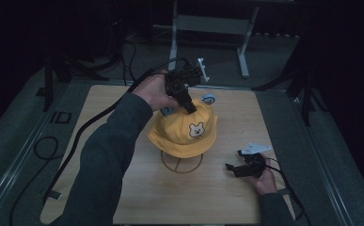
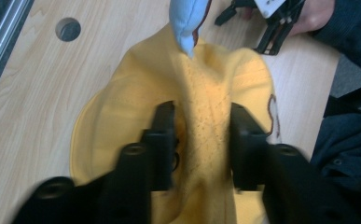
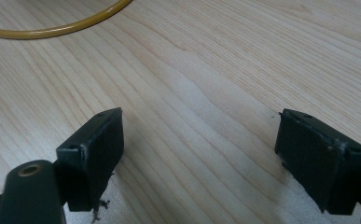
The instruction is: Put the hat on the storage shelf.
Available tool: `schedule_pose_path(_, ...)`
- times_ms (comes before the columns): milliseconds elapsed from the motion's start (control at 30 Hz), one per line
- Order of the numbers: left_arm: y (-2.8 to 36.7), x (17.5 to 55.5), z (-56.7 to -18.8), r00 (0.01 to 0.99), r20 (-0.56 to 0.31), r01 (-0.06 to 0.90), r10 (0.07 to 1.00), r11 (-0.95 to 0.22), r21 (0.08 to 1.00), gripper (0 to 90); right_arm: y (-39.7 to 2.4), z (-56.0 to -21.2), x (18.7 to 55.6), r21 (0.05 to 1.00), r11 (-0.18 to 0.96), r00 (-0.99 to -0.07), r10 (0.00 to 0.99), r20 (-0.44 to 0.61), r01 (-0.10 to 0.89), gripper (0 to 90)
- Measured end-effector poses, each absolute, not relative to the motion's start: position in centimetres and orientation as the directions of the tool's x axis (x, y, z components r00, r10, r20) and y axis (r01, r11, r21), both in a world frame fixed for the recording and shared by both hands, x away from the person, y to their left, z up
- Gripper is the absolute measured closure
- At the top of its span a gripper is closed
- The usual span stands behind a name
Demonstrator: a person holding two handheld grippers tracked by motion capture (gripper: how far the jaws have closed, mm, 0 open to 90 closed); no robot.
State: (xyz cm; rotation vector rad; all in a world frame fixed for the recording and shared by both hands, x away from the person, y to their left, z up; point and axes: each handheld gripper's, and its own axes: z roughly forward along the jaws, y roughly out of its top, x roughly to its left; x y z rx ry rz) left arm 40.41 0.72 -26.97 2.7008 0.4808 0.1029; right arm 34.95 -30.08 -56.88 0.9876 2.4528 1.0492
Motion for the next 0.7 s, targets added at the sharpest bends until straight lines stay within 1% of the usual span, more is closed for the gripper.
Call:
schedule_pose_path(33,0.6,40.2,-27.2,0.938,0.030,0.308,0.346,-0.870,0.386,55.9,-30.1,-56.9,34.9,0.724,0.498,-0.721,0.693,-0.002,0.478,15.3)
schedule_pose_path(67,0.6,40.2,-27.2,0.938,0.030,0.308,0.346,-0.870,0.386,52.4,-30.1,-56.9,34.9,0.724,0.498,-0.721,0.693,-0.002,0.478,15.3)
schedule_pose_path(100,0.7,40.1,-27.4,0.933,0.052,0.309,0.356,-0.868,0.388,46.2,-30.1,-56.9,34.9,0.724,0.498,-0.721,0.693,-0.002,0.478,15.3)
schedule_pose_path(167,1.0,40.0,-27.2,0.930,0.053,0.312,0.364,-0.858,0.407,42.1,-30.1,-56.9,34.9,0.724,0.498,-0.721,0.693,-0.002,0.477,15.3)
schedule_pose_path(333,2.4,39.8,-25.7,0.924,0.040,0.316,0.381,-0.816,0.483,40.2,-30.1,-56.9,34.9,0.723,0.498,-0.721,0.693,-0.002,0.478,15.3)
schedule_pose_path(367,2.4,39.8,-25.7,0.924,0.040,0.316,0.381,-0.816,0.483,39.5,-30.1,-56.9,35.0,0.723,0.499,-0.721,0.693,-0.002,0.477,15.3)
schedule_pose_path(400,3.1,39.6,-25.0,0.921,0.042,0.316,0.388,-0.804,0.504,39.1,-30.1,-56.9,35.0,0.723,0.499,-0.721,0.693,-0.002,0.478,15.3)
schedule_pose_path(533,4.1,39.3,-24.5,0.909,0.057,0.325,0.413,-0.788,0.524,33.7,-30.1,-56.9,34.9,0.723,0.499,-0.721,0.693,-0.002,0.478,15.3)
schedule_pose_path(633,6.4,39.2,-24.0,0.881,0.072,0.354,0.468,-0.752,0.556,28.8,-30.1,-56.9,34.9,0.723,0.499,-0.721,0.693,-0.002,0.477,15.3)
schedule_pose_path(667,6.4,39.2,-24.0,0.881,0.072,0.354,0.468,-0.752,0.556,27.6,-30.1,-56.9,34.9,0.723,0.499,-0.721,0.693,-0.001,0.478,15.3)
schedule_pose_path(700,7.1,39.2,-23.9,0.869,0.069,0.370,0.490,-0.736,0.567,27.6,-30.1,-56.9,34.9,0.723,0.499,-0.721,0.693,-0.001,0.478,15.3)
